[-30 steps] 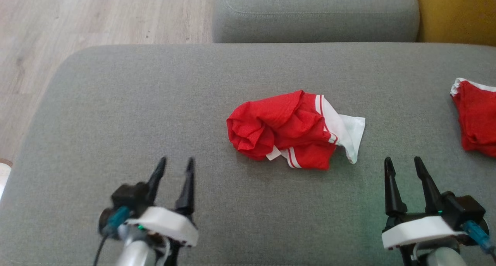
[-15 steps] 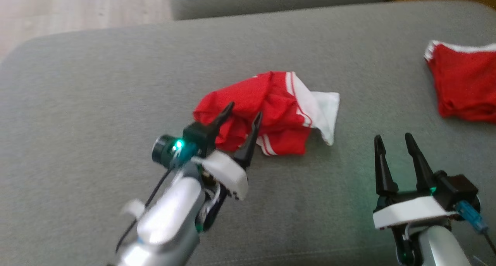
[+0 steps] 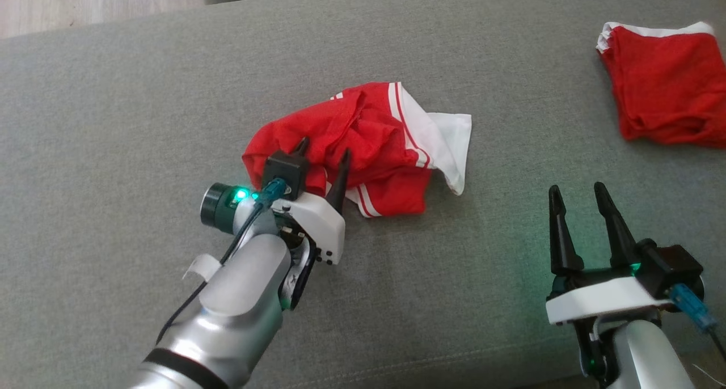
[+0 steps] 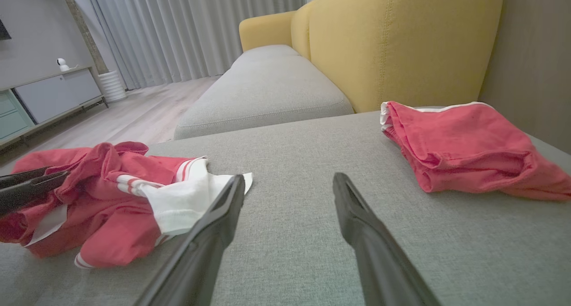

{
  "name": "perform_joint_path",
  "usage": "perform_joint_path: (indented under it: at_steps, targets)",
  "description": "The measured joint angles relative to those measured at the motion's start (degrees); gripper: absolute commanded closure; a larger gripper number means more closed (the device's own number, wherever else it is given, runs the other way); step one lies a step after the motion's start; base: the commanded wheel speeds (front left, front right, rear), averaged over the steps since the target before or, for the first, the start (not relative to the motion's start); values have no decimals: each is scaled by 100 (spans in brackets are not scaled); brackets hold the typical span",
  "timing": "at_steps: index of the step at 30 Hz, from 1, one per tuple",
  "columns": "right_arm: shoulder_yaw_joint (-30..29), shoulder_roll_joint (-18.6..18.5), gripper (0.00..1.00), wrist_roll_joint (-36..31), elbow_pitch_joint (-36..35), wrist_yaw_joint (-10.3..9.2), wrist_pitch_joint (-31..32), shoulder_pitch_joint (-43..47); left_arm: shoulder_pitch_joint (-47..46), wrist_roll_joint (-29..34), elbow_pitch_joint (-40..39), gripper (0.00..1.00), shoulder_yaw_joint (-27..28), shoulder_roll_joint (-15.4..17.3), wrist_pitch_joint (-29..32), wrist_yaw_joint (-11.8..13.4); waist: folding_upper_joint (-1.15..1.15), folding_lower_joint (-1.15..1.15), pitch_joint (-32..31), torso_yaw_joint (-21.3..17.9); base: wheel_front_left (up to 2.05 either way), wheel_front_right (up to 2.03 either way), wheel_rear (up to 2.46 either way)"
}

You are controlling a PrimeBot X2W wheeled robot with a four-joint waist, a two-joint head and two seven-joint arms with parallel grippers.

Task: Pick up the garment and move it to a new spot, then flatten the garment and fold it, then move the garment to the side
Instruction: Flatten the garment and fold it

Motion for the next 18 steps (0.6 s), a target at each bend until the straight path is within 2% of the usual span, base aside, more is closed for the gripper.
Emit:
perform_joint_path:
  at_steps: [3,4,5,9,10,18]
  targets:
    - [11,0,0,9,0,0,0,-32,-90,-76,56,2,-86,0,-5,143,0,0,0,34,0,0,0]
    - [13,0,0,9,0,0,0,-52,-111,-131,53,20,-91,-2,-5,185,0,0,-2,45,0,0,0]
    - [15,0,0,9,0,0,0,-74,-126,-156,44,51,-94,-1,-5,225,0,0,-3,56,0,0,0]
    - [23,0,0,9,-13,0,0,-86,-149,-156,-24,93,-97,-1,-7,285,0,0,-8,86,0,0,0]
    - [23,0,0,9,-13,0,0,-86,-149,-156,-35,100,-93,-1,-7,327,0,-1,-12,90,0,0,0]
    - [40,0,0,9,15,0,0,-85,-146,-152,-53,100,4,-4,-7,430,0,-1,-66,80,0,0,0]
